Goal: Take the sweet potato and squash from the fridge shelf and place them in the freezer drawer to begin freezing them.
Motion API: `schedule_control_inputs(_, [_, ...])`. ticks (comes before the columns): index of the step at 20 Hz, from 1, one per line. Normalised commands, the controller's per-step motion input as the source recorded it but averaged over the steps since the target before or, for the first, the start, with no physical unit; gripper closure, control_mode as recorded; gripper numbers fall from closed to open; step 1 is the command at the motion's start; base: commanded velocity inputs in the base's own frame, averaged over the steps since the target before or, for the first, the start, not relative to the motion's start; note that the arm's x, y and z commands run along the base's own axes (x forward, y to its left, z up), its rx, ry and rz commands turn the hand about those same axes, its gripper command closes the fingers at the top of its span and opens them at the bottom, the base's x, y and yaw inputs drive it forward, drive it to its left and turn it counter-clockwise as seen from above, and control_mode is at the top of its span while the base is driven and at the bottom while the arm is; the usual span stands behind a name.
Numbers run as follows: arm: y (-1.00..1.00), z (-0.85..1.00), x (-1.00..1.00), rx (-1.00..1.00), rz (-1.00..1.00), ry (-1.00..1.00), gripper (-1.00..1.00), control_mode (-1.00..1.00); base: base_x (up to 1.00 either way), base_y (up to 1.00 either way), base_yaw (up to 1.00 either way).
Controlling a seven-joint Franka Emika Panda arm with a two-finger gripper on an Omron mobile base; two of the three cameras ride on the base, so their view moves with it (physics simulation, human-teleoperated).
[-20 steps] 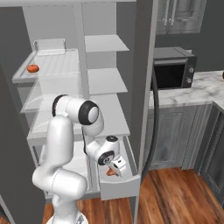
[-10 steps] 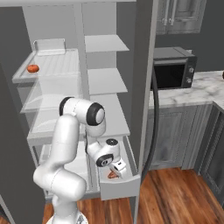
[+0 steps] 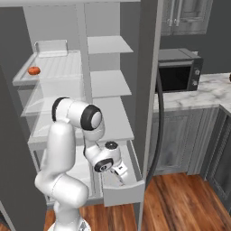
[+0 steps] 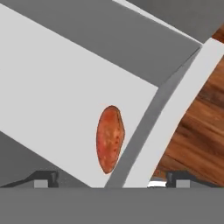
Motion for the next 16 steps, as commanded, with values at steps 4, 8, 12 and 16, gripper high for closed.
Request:
schedule_control_inputs(4, [0.19, 1.0, -0.04, 0.0, -0.07, -0.09, -1.0, -1.0, 0.0, 0.0, 0.0])
schedule_control_inputs(8, [0.22, 1.0, -0.22, 0.0, -0.05, -0.14, -1.0, -1.0, 0.0, 0.0, 0.0])
schedule_control_inputs(12, [0.22, 1.0, -0.22, 0.0, -0.04, -0.14, -1.0, -1.0, 0.0, 0.0, 0.0])
schedule_control_inputs(16, [0.21, 1.0, -0.26, 0.0, -0.04, -0.06, -1.0, -1.0, 0.0, 0.0, 0.0])
